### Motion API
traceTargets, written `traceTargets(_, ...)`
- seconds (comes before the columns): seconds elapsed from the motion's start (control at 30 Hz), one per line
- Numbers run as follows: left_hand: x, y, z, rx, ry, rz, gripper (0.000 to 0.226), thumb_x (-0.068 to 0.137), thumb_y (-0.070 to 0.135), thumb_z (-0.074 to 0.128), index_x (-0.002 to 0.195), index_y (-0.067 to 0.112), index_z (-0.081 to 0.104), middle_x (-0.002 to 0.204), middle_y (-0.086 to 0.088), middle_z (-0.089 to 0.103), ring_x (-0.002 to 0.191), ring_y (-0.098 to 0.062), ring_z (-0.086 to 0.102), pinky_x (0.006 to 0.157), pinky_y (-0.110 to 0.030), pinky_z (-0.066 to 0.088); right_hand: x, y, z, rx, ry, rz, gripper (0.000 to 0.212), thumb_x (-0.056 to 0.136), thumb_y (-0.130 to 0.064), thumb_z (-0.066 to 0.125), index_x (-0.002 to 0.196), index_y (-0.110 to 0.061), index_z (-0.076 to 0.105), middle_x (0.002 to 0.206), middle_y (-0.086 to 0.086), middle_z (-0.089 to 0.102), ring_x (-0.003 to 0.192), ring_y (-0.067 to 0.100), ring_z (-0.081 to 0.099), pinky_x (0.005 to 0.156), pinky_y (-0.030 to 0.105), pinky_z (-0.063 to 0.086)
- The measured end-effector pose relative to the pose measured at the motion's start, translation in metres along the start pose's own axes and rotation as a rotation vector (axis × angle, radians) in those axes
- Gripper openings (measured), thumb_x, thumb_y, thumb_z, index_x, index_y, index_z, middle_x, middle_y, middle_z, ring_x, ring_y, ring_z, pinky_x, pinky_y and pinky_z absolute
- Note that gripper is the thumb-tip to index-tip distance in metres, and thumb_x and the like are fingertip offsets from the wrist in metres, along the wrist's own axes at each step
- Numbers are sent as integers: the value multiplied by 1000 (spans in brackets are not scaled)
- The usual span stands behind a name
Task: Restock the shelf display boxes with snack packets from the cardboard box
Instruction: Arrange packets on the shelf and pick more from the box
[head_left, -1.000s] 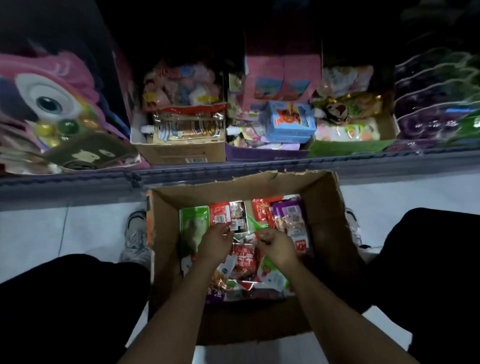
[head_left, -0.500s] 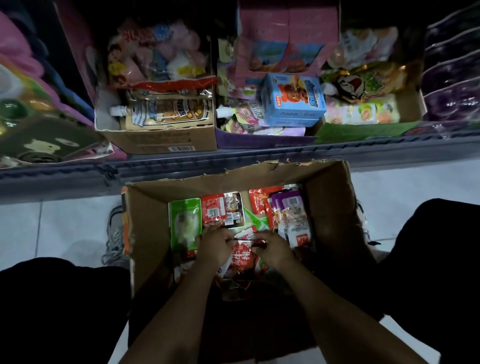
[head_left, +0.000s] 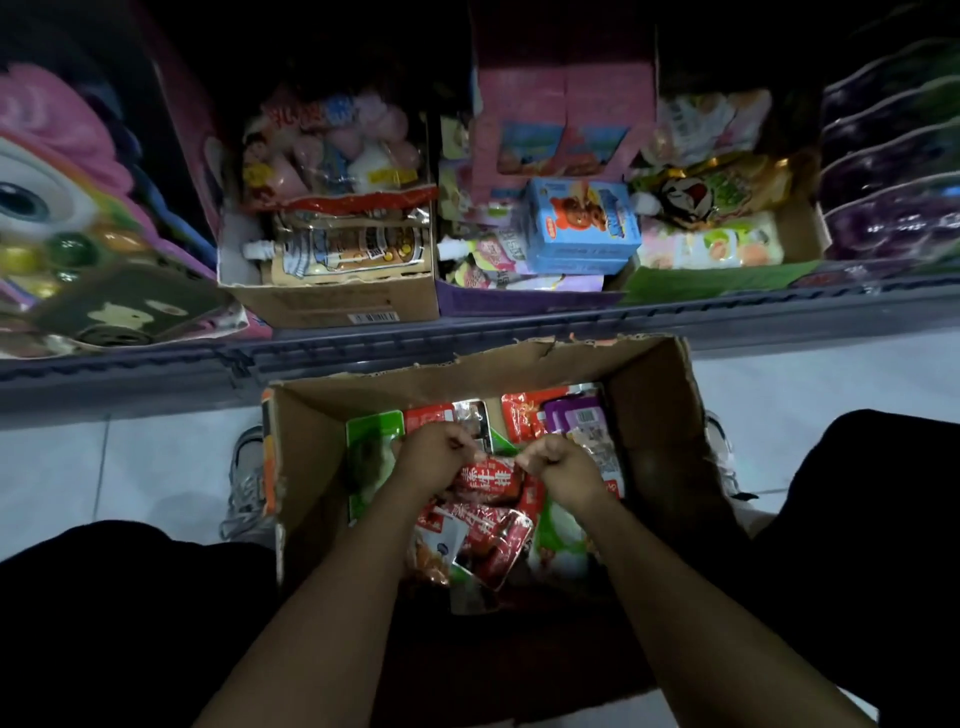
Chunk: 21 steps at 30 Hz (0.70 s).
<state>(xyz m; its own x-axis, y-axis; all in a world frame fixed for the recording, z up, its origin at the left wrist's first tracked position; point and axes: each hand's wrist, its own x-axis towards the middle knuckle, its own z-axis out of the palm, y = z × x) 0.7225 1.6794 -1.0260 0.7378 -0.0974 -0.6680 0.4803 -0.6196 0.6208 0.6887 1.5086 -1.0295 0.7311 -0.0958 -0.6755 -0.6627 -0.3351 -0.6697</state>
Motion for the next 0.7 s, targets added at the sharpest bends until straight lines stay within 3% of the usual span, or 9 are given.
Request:
traceTargets(0.17,-25,57,-35,-19,40,110,4,80,21,72,78,20,70,82,9,66,78,-2,57,67,-20,43,-17,-51,-29,40,45,-167,9,87,-13,63,79,-11,60,74,-4,59,74,12,55,59,11,40)
traceTargets(0.37,-70,112,-78,-22,-3,163,8,78,28,75,80,22,71,82,11,67,86,-9,61,66,-19,42,-63,-111,-66,239,59,-256,6,87,-9,62,87,-4,65,74,3,65,68,16,60,53,14,49)
traceTargets(0.47,-97,137,-97,-12,-6,179,13,76,30,77,83,22,69,88,9,66,87,-8,60,70,-19,43,-87,-135,-82,262,80,-264,9,86,-17,65,78,-15,68,80,5,71,79,25,66,75,30,53)
traceTargets(0.53,-114,150,-111,-49,11,186,18,72,29,79,84,21,67,97,2,66,93,-14,59,82,-26,44,-104,-152,-91,316,76,-287,10,87,-17,64,77,-16,67,74,3,71,74,24,66,76,37,52)
traceTargets(0.6,-132,162,-125,-119,28,191,29,70,27,81,94,18,67,104,-1,66,100,-19,59,89,-30,44,-122,-168,-100,425,51,-312,9,88,-13,63,79,-13,65,70,5,70,67,24,65,71,37,53)
traceTargets(0.7,-163,180,-140,-368,-1,229,34,74,14,76,105,6,65,97,-8,70,96,-25,64,84,-32,51,-149,-191,-110,535,50,-363,6,88,-13,62,83,-12,65,72,7,70,63,21,66,68,35,54)
